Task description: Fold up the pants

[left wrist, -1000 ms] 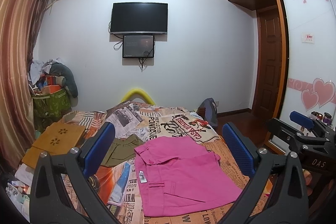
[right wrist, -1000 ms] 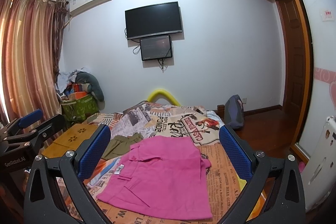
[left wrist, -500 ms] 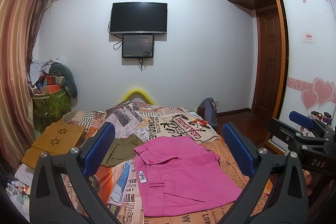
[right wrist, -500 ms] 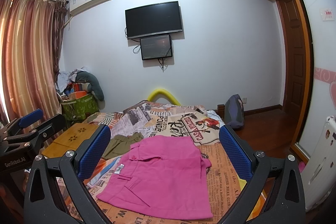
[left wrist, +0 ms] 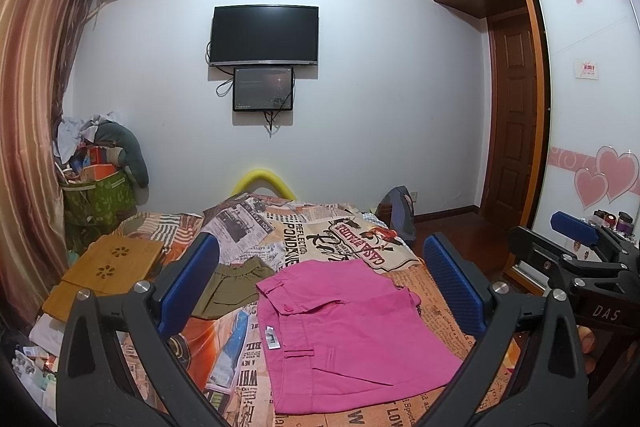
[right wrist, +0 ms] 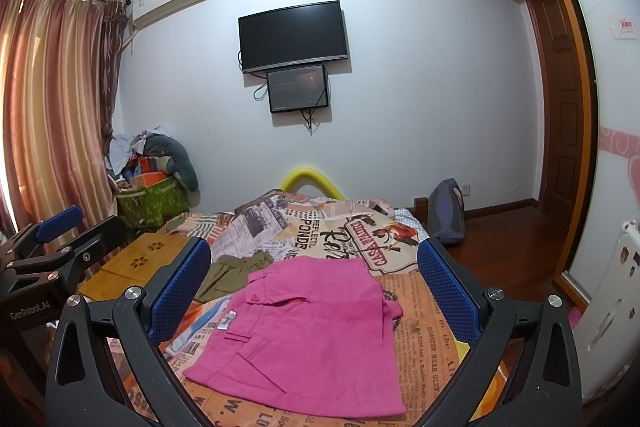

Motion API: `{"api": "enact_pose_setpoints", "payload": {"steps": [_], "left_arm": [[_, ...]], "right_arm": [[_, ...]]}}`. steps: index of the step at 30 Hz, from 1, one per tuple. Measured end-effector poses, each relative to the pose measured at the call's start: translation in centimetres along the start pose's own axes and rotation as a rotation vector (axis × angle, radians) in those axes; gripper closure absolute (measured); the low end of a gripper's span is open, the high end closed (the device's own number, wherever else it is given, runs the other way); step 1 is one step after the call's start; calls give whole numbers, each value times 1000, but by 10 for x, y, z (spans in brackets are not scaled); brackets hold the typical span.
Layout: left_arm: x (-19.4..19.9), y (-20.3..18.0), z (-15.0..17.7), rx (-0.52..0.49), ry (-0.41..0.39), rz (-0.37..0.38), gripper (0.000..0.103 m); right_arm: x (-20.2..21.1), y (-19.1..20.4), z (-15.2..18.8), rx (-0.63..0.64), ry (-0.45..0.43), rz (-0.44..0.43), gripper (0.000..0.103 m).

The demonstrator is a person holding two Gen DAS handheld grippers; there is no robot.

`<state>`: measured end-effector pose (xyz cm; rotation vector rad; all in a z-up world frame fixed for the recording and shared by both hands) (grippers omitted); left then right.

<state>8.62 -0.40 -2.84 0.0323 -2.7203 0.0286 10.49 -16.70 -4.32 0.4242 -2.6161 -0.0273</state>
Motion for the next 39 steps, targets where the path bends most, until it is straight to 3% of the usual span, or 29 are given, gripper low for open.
{"api": "enact_pose_setpoints", "payload": {"steps": [12,18,25,33,39], "left_arm": [[-13,3,0,13,16,4,0],[-40,5,5,-8,60,-13,0],[-98,11,23,26,188,58,0],[-168,32,46,46,325,33,0],[-234,54,74,76,467,17,0]], "right_arm": [[-13,-10,3,-10,18,23,0],[-41,-29,16,-20,77,78,0],[-90,-55,38,0,201,126,0],[-145,-89,59,42,356,161,0],[-185,-102,77,43,471,107,0]]}}
Point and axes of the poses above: each gripper's, at about its wrist camera, not at the fingertips, and x roughly against the way its jaws point, y to its left, z to its underside, the point moved 8 cm from there along -x, roughly the way its jaws point, and after that the axes turned 12 degrees about y, right-handed, at the moved point
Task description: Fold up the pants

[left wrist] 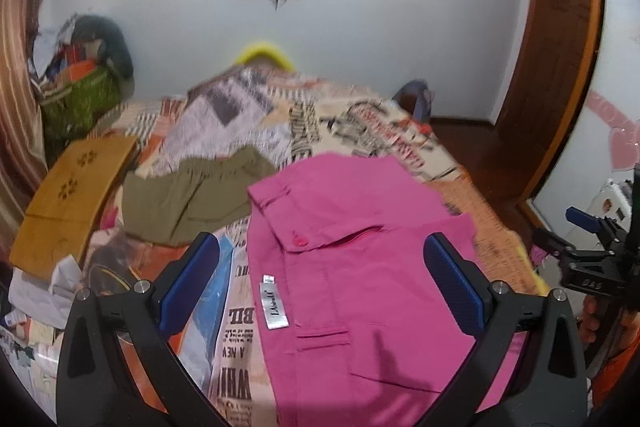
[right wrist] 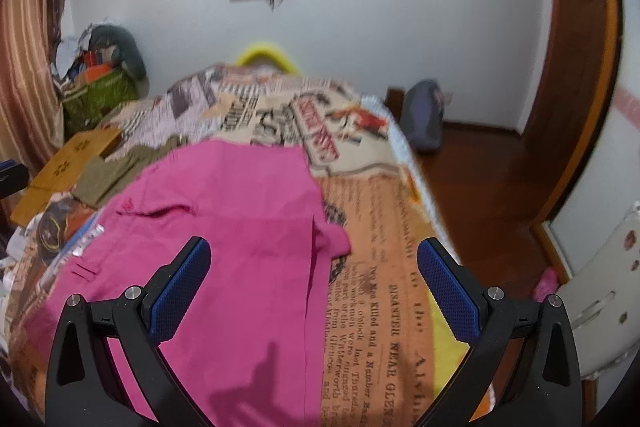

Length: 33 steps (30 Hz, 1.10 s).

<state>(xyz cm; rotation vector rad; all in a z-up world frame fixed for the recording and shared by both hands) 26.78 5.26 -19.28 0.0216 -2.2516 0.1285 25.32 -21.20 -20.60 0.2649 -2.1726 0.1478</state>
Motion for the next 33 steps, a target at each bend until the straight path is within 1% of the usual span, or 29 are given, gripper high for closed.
{"api": "enact_pose_setpoints", "payload": {"steps": [3,4,7,8,10,11,12,13,15,16,17,19,22,23,24,26,28,29,32,33], "left_arm": [[-33,8,1,5,71,-1,0],[-47,10,2,-5,102,-6,0],[-70,12,4,-40,157,-23,1],[-77,12,5,-57,171,-25,5],[-88,10,9,-90,202,-13,10],[-91,10,12,-95,217,-2,14],[-95,9,13,-94,229,5,18],[-100,11,14,-93,244,15,20],[-106,14,15,-94,262,11,23],[-110,18,16,-100,272,-6,24],[-111,19,17,-102,281,-13,28],[-119,25,19,-94,321,2,33],[-130,29,24,-78,384,34,47],[-132,29,26,-74,398,44,54],[-135,30,27,-71,409,54,58],[-140,30,29,-70,424,65,61],[-143,26,32,-70,438,97,67],[-145,24,33,-73,449,115,70],[-147,19,32,-83,452,131,70],[-148,19,32,-81,455,142,71]], "right_arm": [[-22,-3,0,0,44,-15,1],[-30,-3,2,-3,62,-29,1],[-48,-4,2,-8,91,-51,2],[-52,-4,3,-10,98,-55,3],[-63,-6,6,-16,125,-72,11],[-68,-6,6,-19,137,-79,16],[-75,-7,8,-26,157,-93,20],[-79,-7,8,-29,169,-103,22],[-84,-7,12,-30,192,-130,30],[-87,-7,13,-27,202,-145,32],[-88,-6,15,-23,210,-159,34],[-91,-4,16,-13,213,-170,35],[-97,-3,14,5,221,-176,42],[-101,-3,12,7,226,-180,46],[-104,-3,12,6,233,-187,50],[-109,-3,12,-2,245,-194,54],[-113,-2,12,0,256,-202,62],[-113,0,12,2,260,-210,69],[-116,5,12,14,265,-230,71],[-117,7,12,18,271,-233,79]]}}
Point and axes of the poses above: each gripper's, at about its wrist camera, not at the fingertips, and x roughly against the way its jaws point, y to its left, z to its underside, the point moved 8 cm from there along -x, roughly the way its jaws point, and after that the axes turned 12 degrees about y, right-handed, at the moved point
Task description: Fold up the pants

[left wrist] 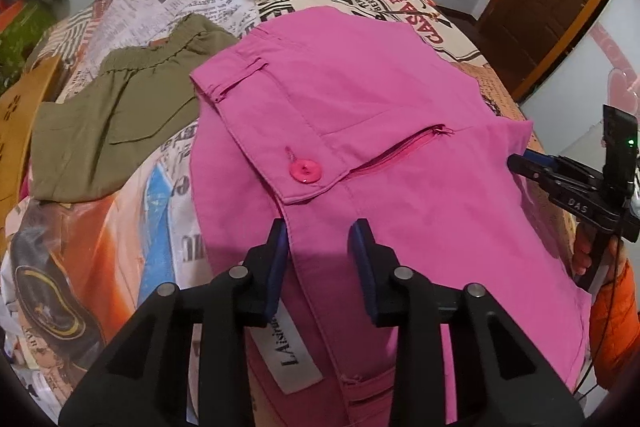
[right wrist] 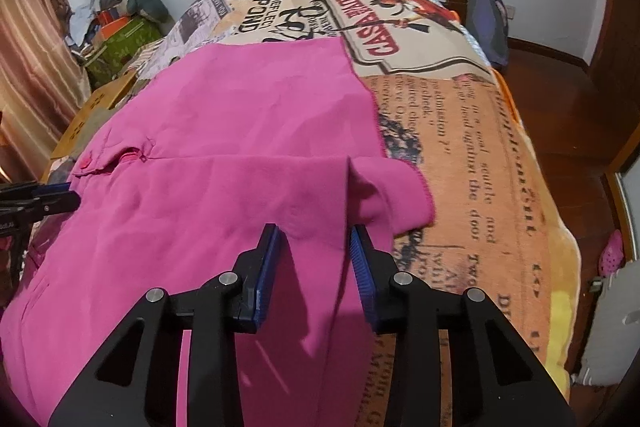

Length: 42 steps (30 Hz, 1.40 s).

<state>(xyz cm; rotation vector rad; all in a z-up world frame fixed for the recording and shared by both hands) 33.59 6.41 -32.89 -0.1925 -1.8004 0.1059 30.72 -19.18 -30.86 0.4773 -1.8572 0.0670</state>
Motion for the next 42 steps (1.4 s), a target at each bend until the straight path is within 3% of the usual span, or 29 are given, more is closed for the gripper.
{"api": "enact_pose_setpoints", "payload": {"steps": [1,3,6,10,13,25,31,34,36,42], "left_arm": [[0,0,-1,4,1,9,73],[0,-1,-2,2,5,8,91],[4,-6,-2,-34,-5,-24,98],[21,-20,1,-146,-69,-124,100],[23,-16,0,-157,-67,-158,100],[-1,7,-1,-93,-15,-128,99],[22,7,0,-71,-43,-114,94],[34,5,-7,-60,-54,-68,87],[38,4,-13,-58,-71,-78,77],[25,12,-37,-28,-65,-71,72]], "right_arm": [[-1,2,0,4,5,-3,83],[0,7,0,17,-1,-21,95],[2,9,0,41,-15,27,95],[-4,8,7,68,12,57,96],[-9,8,15,83,36,66,97],[-4,8,29,30,62,5,96],[24,4,25,22,37,29,85],[48,-1,12,2,-30,20,70],[60,-6,2,-9,-75,23,60],[51,-27,-31,-60,-105,46,59]]}}
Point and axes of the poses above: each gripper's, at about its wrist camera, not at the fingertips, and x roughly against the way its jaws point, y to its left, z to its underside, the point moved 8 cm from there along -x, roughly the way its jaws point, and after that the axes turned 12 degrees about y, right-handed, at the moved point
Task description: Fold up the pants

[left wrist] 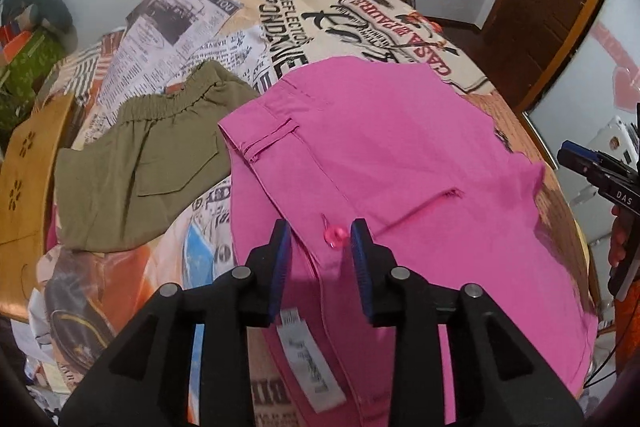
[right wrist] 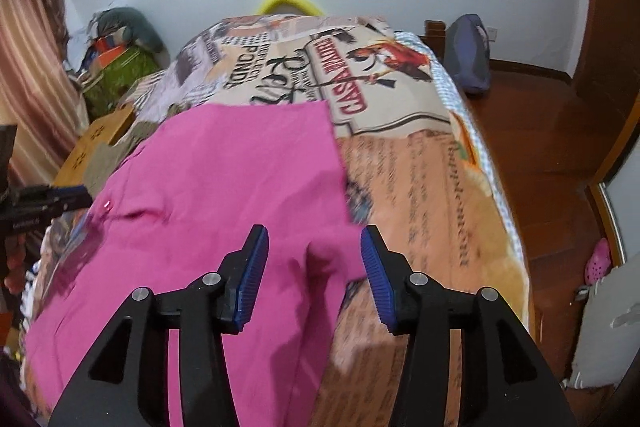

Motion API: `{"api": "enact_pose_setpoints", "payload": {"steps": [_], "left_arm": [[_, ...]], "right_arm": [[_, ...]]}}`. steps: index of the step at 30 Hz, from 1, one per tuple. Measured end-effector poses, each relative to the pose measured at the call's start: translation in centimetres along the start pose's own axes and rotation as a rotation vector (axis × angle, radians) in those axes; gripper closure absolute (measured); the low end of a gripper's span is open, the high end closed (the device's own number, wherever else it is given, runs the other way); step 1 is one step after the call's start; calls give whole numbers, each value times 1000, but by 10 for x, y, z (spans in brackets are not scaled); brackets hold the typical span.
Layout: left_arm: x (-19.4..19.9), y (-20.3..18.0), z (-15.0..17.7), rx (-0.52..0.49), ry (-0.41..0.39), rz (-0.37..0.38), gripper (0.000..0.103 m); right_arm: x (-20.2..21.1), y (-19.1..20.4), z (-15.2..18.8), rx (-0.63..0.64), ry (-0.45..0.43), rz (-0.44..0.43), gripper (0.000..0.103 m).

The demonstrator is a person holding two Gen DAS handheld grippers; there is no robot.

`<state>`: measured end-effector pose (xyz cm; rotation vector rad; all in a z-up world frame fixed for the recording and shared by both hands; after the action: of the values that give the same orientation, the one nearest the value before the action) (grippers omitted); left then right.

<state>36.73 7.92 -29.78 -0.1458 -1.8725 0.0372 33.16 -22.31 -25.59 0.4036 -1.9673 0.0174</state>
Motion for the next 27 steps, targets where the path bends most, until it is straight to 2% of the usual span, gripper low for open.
{"api": "enact_pose_setpoints", "payload": {"steps": [7,10,13,14,18,19,20,23,27], "left_arm": [[-29,8,-4,40,44,35,72],[-34,7,-4,47,53,64,72],[-35,6,-5,45,51,68,72],[-34,5,-6,45,46,67,72],[-33,3,-8,29,31,30,82],[-32,2,-8,22,25,8,83],[-32,3,-8,18,21,-16,89],[-31,4,-8,8,15,-44,92],[-28,8,-6,-7,1,-104,94]], "right_arm": [[-55,-11,-7,4,90,16,59],[-74,-8,-2,10,134,-12,59],[-79,-2,0,47,124,10,56],[-80,0,0,66,120,24,60],[-84,12,3,152,117,53,89],[-85,14,4,174,119,68,91],[-85,17,4,202,114,102,92],[-86,18,4,239,106,146,93],[-86,14,4,227,105,133,93]]}}
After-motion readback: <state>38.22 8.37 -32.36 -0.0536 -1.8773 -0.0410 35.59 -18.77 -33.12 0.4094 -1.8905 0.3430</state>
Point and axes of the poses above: each gripper's, at about its wrist camera, not at the fingertips, and x roughly against the way its jaws point, y to its left, z to its underside, the point moved 8 cm from there along -x, roughly the way its jaws point, and after that the axes turned 12 degrees about y, right-handed, at the moved point
